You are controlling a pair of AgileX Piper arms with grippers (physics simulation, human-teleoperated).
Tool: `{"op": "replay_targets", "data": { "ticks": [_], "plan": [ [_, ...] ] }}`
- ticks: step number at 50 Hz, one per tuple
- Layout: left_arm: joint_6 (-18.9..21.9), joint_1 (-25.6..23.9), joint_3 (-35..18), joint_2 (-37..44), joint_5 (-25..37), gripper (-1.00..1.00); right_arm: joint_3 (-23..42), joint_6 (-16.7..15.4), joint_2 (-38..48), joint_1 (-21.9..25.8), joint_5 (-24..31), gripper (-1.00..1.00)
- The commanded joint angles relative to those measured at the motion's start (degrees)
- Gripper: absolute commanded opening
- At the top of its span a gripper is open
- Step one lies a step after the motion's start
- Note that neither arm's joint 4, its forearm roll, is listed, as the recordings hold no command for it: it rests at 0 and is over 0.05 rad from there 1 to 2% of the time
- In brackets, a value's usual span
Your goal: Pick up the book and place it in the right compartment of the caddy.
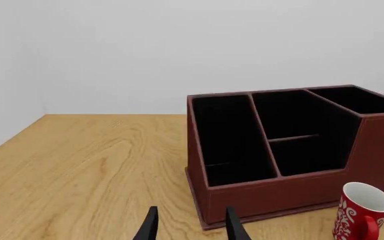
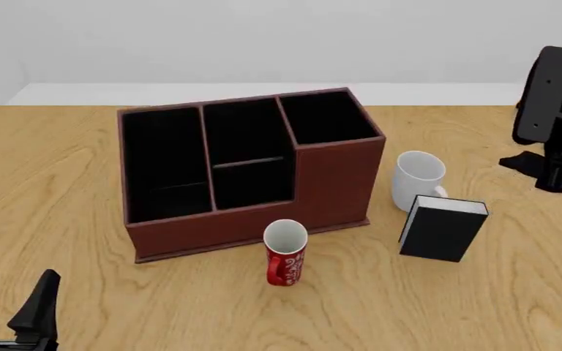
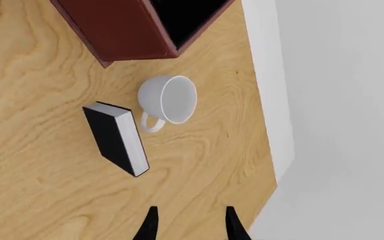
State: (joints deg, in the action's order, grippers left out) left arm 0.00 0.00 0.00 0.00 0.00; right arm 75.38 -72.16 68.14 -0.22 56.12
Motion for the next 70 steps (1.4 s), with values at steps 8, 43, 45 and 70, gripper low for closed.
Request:
{"op": "replay_targets", "data": {
  "ticks": [8, 43, 45, 70],
  "plan": [
    [0.00, 0.00, 0.00, 0.00, 0.00, 1.00, 11.21, -3.90, 6.14, -1.08, 11.09, 1.00],
    [0.00, 0.00, 0.00, 0.00, 0.00, 1.00, 11.34, -1.93, 15.68, -1.35, 13.78, 1.00],
    [0.00, 0.00, 0.00, 0.00, 0.00, 1.00, 11.37, -1.10, 16.04, -0.45, 13.78, 1.00],
    [0.00, 0.00, 0.00, 0.00, 0.00, 1.00, 8.61, 1.38, 18.31, 2.57, 13.78, 1.00]
  ]
}}
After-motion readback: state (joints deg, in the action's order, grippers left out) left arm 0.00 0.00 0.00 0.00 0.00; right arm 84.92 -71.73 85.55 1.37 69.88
